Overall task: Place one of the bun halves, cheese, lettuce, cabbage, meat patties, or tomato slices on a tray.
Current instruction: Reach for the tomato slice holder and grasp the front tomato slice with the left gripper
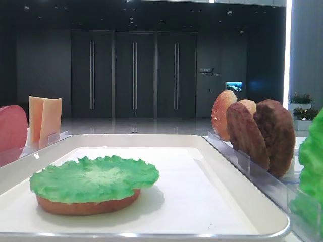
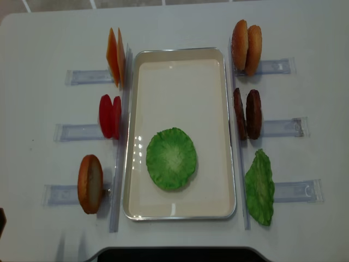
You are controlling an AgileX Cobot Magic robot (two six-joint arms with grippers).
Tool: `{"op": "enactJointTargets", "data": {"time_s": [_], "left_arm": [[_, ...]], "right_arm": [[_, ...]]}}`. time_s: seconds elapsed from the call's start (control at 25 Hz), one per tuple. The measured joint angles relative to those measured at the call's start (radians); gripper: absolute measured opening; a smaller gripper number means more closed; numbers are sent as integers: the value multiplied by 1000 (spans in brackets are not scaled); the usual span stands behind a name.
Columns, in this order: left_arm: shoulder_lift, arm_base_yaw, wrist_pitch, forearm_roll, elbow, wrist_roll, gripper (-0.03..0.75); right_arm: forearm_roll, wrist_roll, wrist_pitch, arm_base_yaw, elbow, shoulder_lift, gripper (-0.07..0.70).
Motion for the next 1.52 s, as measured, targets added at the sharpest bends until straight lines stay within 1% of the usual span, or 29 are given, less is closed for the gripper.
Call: {"op": "enactJointTargets", "data": {"time_s": [0.68, 0.92, 1.04, 1.2, 1.4, 1.52], "left_arm": [[0, 0, 0, 0, 0, 9, 391], [22, 0, 4, 19, -16, -5, 391], [120, 0, 7, 21, -25, -28, 391], [309, 0, -4, 29, -89, -61, 391], [579, 0, -31, 48, -242, -106, 391], [770, 0, -42, 60, -339, -125, 391]], "right_arm": [[0, 0, -2, 0, 0, 0, 347], [0, 0, -2, 0, 0, 0, 347], [0, 0, -2, 0, 0, 0, 347], [0, 0, -2, 0, 0, 0, 347], [0, 0, -2, 0, 1, 0, 347], [0, 0, -2, 0, 1, 0, 347]]}}
